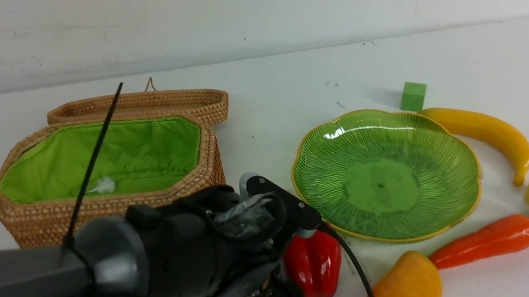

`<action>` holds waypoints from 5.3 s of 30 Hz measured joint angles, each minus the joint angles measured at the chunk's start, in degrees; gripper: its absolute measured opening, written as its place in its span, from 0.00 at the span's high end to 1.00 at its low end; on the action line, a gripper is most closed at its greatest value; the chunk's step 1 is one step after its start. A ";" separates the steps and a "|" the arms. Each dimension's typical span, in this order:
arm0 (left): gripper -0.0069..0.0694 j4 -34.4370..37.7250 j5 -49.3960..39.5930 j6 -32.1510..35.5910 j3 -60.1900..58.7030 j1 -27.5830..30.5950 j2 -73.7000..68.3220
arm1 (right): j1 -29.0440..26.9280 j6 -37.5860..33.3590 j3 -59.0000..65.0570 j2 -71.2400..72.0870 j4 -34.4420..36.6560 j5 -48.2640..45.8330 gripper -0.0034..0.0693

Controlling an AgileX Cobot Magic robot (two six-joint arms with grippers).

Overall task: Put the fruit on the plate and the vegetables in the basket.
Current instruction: Grab a mangosteen with your left arm and put it on the plate on the right, then grab a mountain bell pepper with your left arm and put it into the left basket

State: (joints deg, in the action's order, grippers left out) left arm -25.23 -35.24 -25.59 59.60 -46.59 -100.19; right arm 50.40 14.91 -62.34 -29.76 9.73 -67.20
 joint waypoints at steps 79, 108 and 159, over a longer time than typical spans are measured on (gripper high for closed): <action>0.43 19.27 -16.16 -7.79 18.00 -4.40 -0.66 | 0.00 7.38 0.00 0.00 -14.07 -1.29 0.89; 0.23 11.05 -7.84 -16.22 18.00 -4.40 -9.67 | 0.00 5.53 0.00 0.00 -13.20 0.31 0.89; 0.07 9.11 -12.29 -41.24 24.29 -4.40 -7.01 | 0.00 -6.45 0.00 0.00 -8.04 0.49 0.88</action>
State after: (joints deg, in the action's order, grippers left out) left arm -16.11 -47.53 -66.83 83.89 -50.99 -107.21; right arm 50.40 8.46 -62.34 -29.76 1.69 -66.72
